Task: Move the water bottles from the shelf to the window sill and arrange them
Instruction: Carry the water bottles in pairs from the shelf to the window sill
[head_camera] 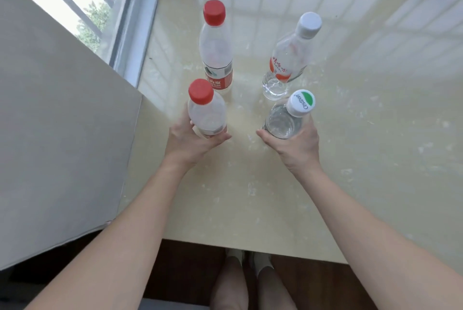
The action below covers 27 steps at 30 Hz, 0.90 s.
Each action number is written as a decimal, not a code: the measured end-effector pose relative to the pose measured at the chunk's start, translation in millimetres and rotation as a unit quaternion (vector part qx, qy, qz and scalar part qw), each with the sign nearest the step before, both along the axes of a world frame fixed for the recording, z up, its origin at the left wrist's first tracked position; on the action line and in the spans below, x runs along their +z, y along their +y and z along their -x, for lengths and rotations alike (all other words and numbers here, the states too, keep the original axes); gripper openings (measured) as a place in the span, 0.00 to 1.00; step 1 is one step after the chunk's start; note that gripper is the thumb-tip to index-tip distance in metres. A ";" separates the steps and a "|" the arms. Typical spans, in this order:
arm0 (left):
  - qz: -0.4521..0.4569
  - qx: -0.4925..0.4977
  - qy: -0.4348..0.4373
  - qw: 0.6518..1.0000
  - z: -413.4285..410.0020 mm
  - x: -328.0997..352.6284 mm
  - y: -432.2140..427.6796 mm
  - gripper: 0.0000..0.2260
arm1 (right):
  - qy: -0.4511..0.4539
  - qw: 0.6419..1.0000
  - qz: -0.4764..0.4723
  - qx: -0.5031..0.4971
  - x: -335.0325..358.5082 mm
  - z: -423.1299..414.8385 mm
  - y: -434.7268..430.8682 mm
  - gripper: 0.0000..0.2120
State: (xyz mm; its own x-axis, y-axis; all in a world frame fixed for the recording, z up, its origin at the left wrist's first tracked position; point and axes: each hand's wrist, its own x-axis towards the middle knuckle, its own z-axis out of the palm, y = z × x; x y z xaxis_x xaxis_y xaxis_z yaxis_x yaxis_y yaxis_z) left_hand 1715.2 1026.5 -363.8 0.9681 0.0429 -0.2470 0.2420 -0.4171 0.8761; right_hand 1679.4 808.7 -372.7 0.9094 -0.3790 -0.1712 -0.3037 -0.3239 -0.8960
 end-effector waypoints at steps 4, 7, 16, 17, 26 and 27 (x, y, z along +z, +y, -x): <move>-0.104 -0.082 0.044 0.990 0.8 13.1 17.1 0.35 | 0.034 0.997 0.007 0.063 2.2 3.2 -10.2 0.40; -0.347 -0.164 0.057 0.922 4.7 30.1 33.3 0.38 | 0.079 0.987 0.085 0.111 13.3 13.2 -26.3 0.38; -0.443 -0.117 -0.067 0.886 -2.0 168.8 38.9 0.29 | 0.105 0.916 0.343 0.178 144.3 9.4 -73.7 0.30; -0.444 -0.114 -0.094 0.884 -4.1 188.6 33.6 0.29 | 0.085 0.913 0.358 0.178 162.9 6.0 -74.0 0.28; -0.450 -0.116 -0.239 0.853 -13.4 328.1 -18.7 0.27 | -0.056 0.880 0.437 0.178 324.0 -27.0 -62.1 0.25; -0.453 -0.115 -0.247 0.849 -13.0 339.8 -23.7 0.27 | -0.072 0.875 0.444 0.176 340.2 -30.3 -59.8 0.25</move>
State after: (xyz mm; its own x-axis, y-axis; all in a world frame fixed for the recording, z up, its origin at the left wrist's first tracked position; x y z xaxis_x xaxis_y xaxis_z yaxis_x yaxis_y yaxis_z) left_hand 1728.2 1002.8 -24.0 0.9524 -0.2057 0.2248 -0.2409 -0.9601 0.1421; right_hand 1709.7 748.9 -32.5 0.9847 0.0043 0.1743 0.0507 -0.9635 -0.2630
